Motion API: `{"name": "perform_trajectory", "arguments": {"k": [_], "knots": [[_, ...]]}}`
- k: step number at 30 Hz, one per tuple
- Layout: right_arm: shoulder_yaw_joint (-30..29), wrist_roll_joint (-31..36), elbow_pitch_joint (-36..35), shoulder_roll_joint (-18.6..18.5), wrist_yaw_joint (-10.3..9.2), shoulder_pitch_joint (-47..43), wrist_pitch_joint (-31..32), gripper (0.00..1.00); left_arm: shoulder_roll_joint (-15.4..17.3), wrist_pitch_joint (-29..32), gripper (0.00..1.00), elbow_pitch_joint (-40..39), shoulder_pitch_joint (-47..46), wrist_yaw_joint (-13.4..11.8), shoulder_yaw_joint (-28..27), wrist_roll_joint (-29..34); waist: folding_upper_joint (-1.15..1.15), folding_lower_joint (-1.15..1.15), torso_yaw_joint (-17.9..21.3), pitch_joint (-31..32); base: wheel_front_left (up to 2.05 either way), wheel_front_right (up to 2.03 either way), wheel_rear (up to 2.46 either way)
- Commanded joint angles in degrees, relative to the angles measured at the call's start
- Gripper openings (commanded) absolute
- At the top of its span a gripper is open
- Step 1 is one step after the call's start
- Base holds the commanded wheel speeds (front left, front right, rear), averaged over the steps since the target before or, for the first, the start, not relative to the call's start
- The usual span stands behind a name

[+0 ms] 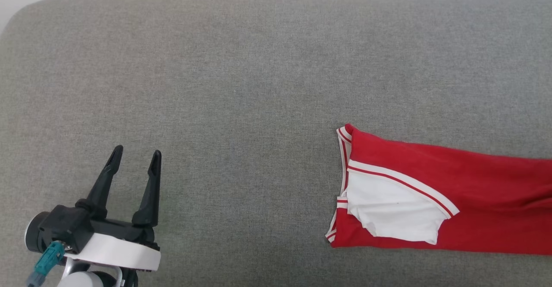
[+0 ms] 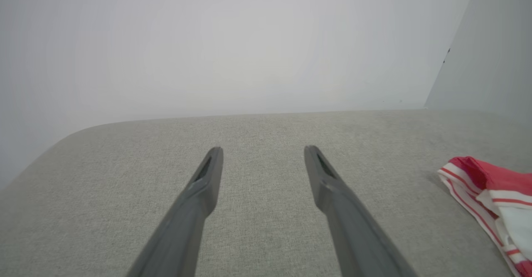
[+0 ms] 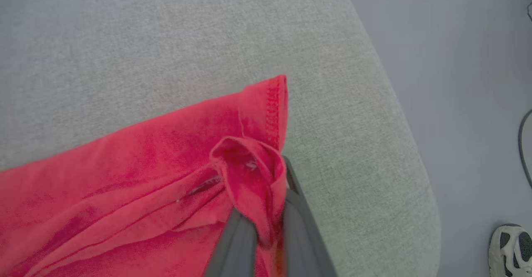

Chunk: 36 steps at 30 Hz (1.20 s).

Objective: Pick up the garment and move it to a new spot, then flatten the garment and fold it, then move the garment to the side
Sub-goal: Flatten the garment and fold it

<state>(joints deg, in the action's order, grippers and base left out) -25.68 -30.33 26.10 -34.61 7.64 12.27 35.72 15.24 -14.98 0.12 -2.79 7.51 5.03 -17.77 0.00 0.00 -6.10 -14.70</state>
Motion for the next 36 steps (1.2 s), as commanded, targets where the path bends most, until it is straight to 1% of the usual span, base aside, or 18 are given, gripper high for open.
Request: {"name": "perform_trajectory", "arguments": {"k": [1, 3, 7, 9, 11, 14, 15, 17, 20, 24, 27, 30, 34, 36], "knots": [[0.24, 0.14, -1.7, 0.78, -0.28, -0.51, 0.57, 0.0, 0.26, -0.27, 1.0, 0.4, 0.47, -0.07, 0.08, -0.08, 0.0, 0.0, 0.02, 0.32, 0.0, 0.0, 0.0], [2.04, 0.38, -4.44, 1.23, -0.22, -1.52, 1.33, 0.0, 0.2, -0.26, 1.0, 1.27, 0.75, -0.07, 0.26, 0.2, 0.0, 0.0, -0.01, 0.74, 0.0, 0.0, 0.0], [7.41, -1.02, -13.27, 2.75, -0.19, -4.26, 4.42, 0.0, 0.02, -0.26, 1.0, 2.03, 1.31, -0.07, 0.58, -0.3, 0.0, 0.0, -0.04, 1.58, 0.0, 0.0, 0.0], [11.26, -1.6, -19.09, 3.12, -0.19, -5.85, 6.23, 0.0, -0.01, -0.27, 1.0, 2.27, 1.7, -0.07, 0.36, -0.47, 0.0, 0.0, -0.07, 1.88, 0.0, 0.0, 0.0], [15.01, -2.68, -25.38, 4.53, -0.16, -6.61, 8.21, 0.0, -0.09, -0.26, 1.0, 2.4, 2.0, -0.07, -0.01, -0.56, 0.0, 0.0, 0.14, 2.11, 0.0, 0.0, 0.0], [21.12, -3.46, -32.27, 5.52, -0.17, -7.11, 11.11, 0.0, -0.2, -0.27, 1.0, 2.53, 1.86, -0.07, 0.33, -0.55, 0.0, 0.0, 0.17, 2.43, 0.0, 0.0, 0.0], [21.12, -3.46, -32.27, 5.52, -0.17, -7.11, 11.11, 0.0, -0.2, -0.27, 1.0, 2.53, 1.86, -0.07, 0.33, -0.55, 0.0, 0.0, 0.17, 2.43, 0.0, 0.0, 0.0], [25.67, -3.68, -35.36, 6.45, -0.17, -6.33, 12.31, 0.0, -0.13, -0.26, 1.0, 2.56, 1.42, -0.07, 0.64, -0.56, 0.0, 0.0, 0.12, 2.45, 0.0, 0.0, 0.0], [32.08, -3.45, -38.04, 7.6, -0.17, -4.19, 12.59, 0.0, -0.02, -0.26, 1.0, 2.41, 0.56, -0.07, 1.08, -0.75, 0.0, 0.0, 0.0, 2.24, 0.0, 0.0, 0.0], [39.45, -2.83, -37.47, 10.22, -0.16, -0.03, 11.32, 0.0, -0.23, -0.27, 1.0, 2.21, 0.02, -0.07, 1.27, -1.27, 0.0, 0.0, -0.1, 1.76, 0.0, 0.0, 0.0], [44.77, -1.25, -33.51, 11.49, -0.16, 4.86, 8.19, 0.0, -0.44, -0.27, 1.0, 2.24, -0.69, -0.07, 1.75, -1.53, 0.0, 0.0, -0.47, 1.28, 0.0, 0.0, 0.0], [46.67, -2.01, -29.11, 13.27, -0.17, 7.01, 5.51, 0.0, -0.4, -0.27, 1.0, 2.52, -0.98, -0.07, 2.29, -1.79, 0.0, 0.0, -0.94, 1.21, 0.0, 0.0, 0.0], [48.95, -2.46, -23.0, 14.22, -0.16, 8.48, 2.82, 0.0, -0.51, -0.27, 1.0, 2.77, -1.78, -0.07, 2.7, -1.87, 0.0, 0.0, -1.5, 1.0, 0.0, 0.0, 0.0], [49.81, -2.62, -20.28, 14.13, -0.17, 9.26, 1.52, 0.0, -0.56, -0.27, 1.0, 2.88, -1.88, -0.07, 2.67, -1.86, 0.0, 0.0, -1.65, 0.85, 0.0, 0.0, 0.0]]}}
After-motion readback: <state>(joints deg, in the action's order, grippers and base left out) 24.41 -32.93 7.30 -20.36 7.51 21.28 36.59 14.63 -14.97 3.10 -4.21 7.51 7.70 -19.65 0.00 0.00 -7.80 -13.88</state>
